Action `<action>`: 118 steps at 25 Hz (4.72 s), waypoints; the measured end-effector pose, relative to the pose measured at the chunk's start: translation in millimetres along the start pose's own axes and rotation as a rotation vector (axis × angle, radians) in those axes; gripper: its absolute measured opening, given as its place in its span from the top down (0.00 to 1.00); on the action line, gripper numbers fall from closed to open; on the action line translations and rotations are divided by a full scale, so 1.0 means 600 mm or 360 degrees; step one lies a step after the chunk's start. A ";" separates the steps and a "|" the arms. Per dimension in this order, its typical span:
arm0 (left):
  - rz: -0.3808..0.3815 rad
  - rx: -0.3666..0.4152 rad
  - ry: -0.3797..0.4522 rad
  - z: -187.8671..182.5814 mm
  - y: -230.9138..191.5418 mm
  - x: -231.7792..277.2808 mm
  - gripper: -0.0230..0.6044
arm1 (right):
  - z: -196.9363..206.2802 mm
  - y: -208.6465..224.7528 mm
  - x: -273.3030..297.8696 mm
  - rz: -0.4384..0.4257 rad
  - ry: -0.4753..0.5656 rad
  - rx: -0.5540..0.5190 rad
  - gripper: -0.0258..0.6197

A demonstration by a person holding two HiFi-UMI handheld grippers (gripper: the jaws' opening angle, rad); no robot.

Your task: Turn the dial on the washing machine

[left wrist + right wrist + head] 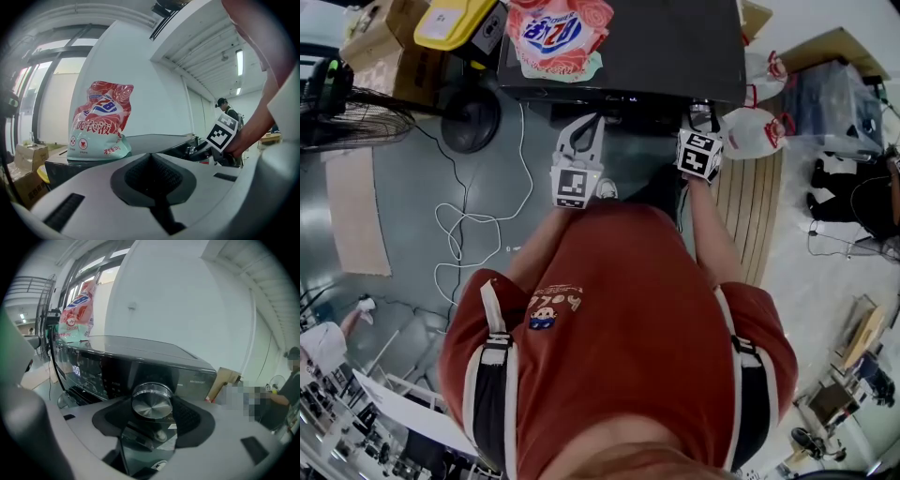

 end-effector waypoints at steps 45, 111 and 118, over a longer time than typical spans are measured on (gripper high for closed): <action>-0.0142 -0.0216 -0.0062 -0.112 -0.058 -0.034 0.95 | -0.074 0.007 -0.136 -0.0224 0.0294 0.0375 0.50; -0.0433 0.0005 0.0253 -0.340 -0.152 -0.045 0.95 | -0.400 -0.063 -0.277 -0.0408 0.1024 -0.0037 0.95; -0.0422 0.0000 0.0238 -0.330 -0.149 -0.049 0.95 | -0.390 -0.065 -0.274 -0.0398 0.1003 -0.0028 0.95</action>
Point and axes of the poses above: the fingertips, and each gripper's own axes: x forward along the fingers, y to its right, z out of its underside, the point moved 4 cm from there along -x, backward along the fingers, and after that the axes turned 2 degrees about -y, right-handed, at the moved point
